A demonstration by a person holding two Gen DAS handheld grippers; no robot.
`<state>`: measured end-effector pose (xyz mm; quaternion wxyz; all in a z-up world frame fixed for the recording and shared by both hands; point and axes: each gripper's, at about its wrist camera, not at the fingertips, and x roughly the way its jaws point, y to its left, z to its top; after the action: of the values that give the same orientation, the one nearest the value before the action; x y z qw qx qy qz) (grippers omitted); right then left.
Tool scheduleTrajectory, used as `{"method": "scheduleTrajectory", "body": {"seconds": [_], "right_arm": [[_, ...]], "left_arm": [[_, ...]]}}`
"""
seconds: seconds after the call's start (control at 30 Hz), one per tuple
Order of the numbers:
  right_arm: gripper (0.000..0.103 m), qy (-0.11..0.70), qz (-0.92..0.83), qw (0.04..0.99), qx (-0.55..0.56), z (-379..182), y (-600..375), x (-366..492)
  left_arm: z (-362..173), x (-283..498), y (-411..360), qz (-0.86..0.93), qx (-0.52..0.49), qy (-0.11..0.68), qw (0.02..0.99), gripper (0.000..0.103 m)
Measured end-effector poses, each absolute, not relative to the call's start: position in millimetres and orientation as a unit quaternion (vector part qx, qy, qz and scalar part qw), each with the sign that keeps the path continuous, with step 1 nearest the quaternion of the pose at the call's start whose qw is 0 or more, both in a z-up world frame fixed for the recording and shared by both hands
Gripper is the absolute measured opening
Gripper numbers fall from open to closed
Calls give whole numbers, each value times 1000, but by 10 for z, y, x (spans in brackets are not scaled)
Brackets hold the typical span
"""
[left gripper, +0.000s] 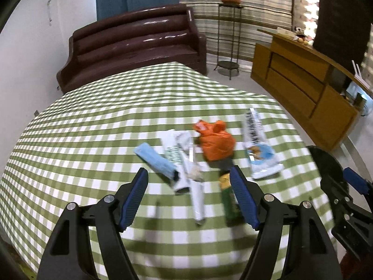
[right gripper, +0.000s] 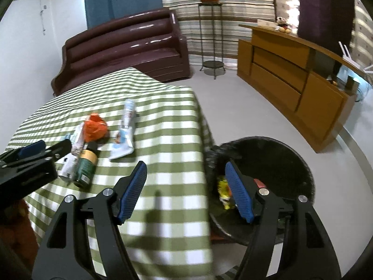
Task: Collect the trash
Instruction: 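Move the left gripper to the blue toothpaste tube and grasp it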
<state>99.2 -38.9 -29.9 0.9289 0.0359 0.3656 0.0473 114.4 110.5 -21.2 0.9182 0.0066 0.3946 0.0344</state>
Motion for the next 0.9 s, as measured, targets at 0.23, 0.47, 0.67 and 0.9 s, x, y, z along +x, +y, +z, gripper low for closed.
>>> {"method": "scheduleTrajectory", "body": {"seconds": [0.23, 0.47, 0.67, 0.9], "right_arm": [[68, 375, 74, 924, 25, -331, -118, 1130], [68, 385, 87, 919, 21, -365, -5, 1184], [68, 387, 86, 918, 16, -365, 61, 1180], [68, 389, 88, 917, 8, -371, 183, 1166]], "left_arm": [[-321, 1393, 1371, 51, -10, 420, 906, 70], [-386, 1439, 1549, 59, -25, 434, 898, 70], [-431, 1295, 1723, 69, -32, 439, 895, 70], [-457, 1292, 1843, 68, -47, 444, 892, 70]]}}
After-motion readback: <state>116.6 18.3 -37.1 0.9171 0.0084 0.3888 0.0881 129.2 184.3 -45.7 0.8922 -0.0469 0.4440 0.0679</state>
